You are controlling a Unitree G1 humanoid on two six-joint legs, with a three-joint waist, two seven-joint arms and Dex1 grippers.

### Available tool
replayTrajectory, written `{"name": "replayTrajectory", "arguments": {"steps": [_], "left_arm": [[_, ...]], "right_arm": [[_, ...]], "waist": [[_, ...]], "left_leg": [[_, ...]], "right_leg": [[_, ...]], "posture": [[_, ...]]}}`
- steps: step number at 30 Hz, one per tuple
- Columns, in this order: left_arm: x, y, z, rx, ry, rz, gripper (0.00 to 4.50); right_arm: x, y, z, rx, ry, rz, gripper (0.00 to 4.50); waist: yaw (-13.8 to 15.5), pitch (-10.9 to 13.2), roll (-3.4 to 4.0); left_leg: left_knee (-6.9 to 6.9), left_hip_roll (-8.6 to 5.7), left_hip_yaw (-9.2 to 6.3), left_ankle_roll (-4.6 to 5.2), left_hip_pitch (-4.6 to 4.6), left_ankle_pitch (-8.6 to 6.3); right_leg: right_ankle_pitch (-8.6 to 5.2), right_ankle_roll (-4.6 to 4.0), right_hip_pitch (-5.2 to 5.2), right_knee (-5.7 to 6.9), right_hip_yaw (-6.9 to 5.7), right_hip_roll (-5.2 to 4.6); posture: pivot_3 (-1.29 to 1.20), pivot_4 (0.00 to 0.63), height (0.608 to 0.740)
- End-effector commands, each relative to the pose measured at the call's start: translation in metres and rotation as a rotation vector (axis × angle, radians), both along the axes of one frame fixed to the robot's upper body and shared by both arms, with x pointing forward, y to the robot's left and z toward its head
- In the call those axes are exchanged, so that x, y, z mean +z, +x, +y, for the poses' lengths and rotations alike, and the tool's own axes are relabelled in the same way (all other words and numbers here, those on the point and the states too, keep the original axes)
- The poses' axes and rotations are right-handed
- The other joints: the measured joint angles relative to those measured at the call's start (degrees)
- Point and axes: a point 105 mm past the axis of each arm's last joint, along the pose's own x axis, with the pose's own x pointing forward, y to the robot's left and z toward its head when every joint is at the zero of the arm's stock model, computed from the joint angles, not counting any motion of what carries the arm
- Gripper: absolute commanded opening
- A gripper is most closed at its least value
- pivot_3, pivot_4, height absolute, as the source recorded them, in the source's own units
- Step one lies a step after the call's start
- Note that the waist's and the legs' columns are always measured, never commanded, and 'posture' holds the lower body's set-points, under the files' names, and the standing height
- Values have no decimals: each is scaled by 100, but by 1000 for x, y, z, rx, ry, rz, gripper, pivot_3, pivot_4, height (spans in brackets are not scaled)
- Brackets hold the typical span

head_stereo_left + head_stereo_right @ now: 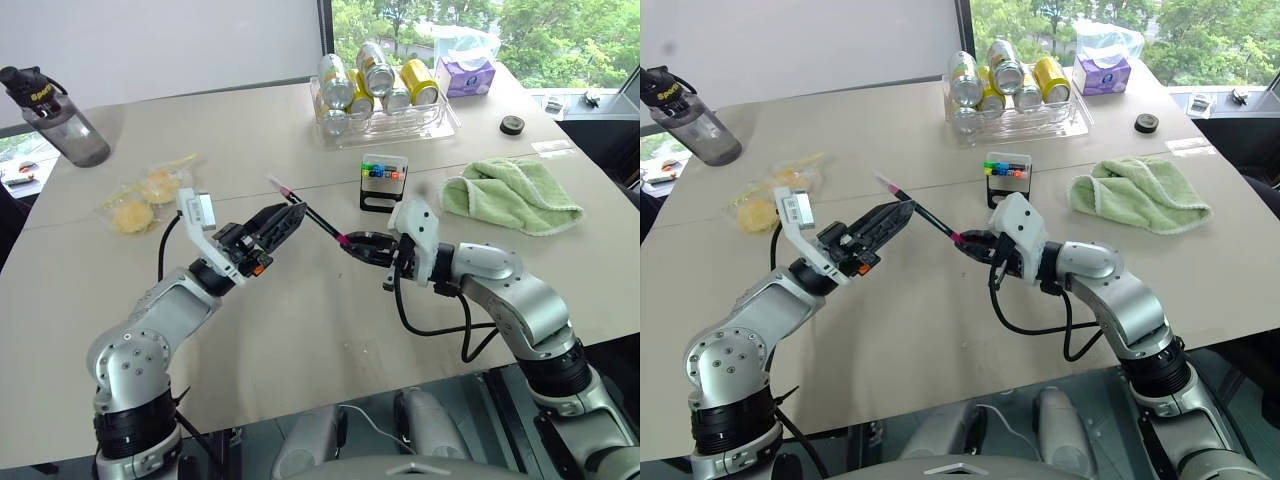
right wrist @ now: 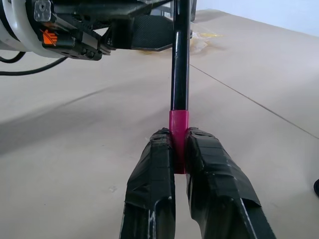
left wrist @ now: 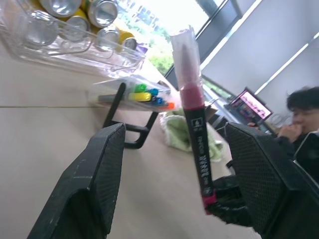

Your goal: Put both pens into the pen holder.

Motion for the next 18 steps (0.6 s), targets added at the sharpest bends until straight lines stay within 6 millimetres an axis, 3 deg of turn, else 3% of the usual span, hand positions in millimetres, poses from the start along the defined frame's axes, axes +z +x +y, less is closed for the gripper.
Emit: {"name": "replayTrajectory", "arguments": {"steps": [1, 2, 4, 7, 8, 9, 10, 12, 17, 18], "left_arm": [[13, -2, -1, -13, -24, -51, 3266], [13, -2, -2, -17, -20, -56, 2760], [15, -1, -2, -15, -25, -66, 2217], [18, -2, -1, -25, -39, -85, 734], [18, -3, -1, -32, -39, -89, 685], [18, -2, -2, -38, -37, -91, 168], [18, -2, -3, -42, -33, -93, 15], [21, 0, -5, -47, -26, -111, 0], [37, 4, -19, -60, 117, -280, 0], [38, 5, -24, -74, 159, -309, 0]], "right_arm": [[10, -8, 3, 41, 22, -48, 31], [9, -9, 3, 45, 20, -47, 0], [8, -11, 2, 54, 15, -39, 0], [6, -13, 2, 62, 12, -26, 0], [5, -13, 2, 62, 11, -23, 0], [5, -12, 1, 61, 10, -22, 0], [6, -12, 0, 60, 13, -21, 0], [5, -16, -2, 95, 9, 30, 719], [3, -14, -24, 10, 16, 85, 2884], [3, -16, -32, -2, 28, 96, 2884]], "waist": [[0, 0, 0], [0, 0, 0], [0, 0, 0], [3, 0, 0], [2, 0, 0], [2, 0, 0], [1, 0, 0], [3, 0, 0], [38, -1, -3], [45, -1, -3]], "left_leg": [[0, 0, 0, 0, 0, 0], [0, 0, 1, 0, 1, 0], [0, 0, 2, 0, 1, 0], [0, 0, 1, 0, 1, 0], [0, 0, 1, 0, 1, 0], [0, 0, 1, 0, 0, 0], [0, 0, 2, 0, 1, 0], [0, 0, 2, 0, 1, 0], [0, 0, -1, 0, 0, 0], [0, -2, 0, 0, -2, 0]], "right_leg": [[0, 0, 0, 0, 0, 0], [0, 0, 0, 0, 1, 1], [0, 0, 0, 0, 2, 0], [0, 0, 0, 0, 2, 1], [0, 0, 0, 0, 1, 1], [0, 0, 0, 0, 1, 1], [0, 0, 0, 0, 2, 0], [0, 0, 0, 0, 2, 1], [0, 0, 1, -1, -2, 0], [0, 0, 2, -3, -1, -1]], "posture": [[0, 150, 739], [0, 150, 739], [0, 150, 739], [0, 150, 739], [0, 150, 739], [0, 150, 739], [0, 150, 739], [0, 150, 739], [0, 150, 739], [0, 150, 739]]}}
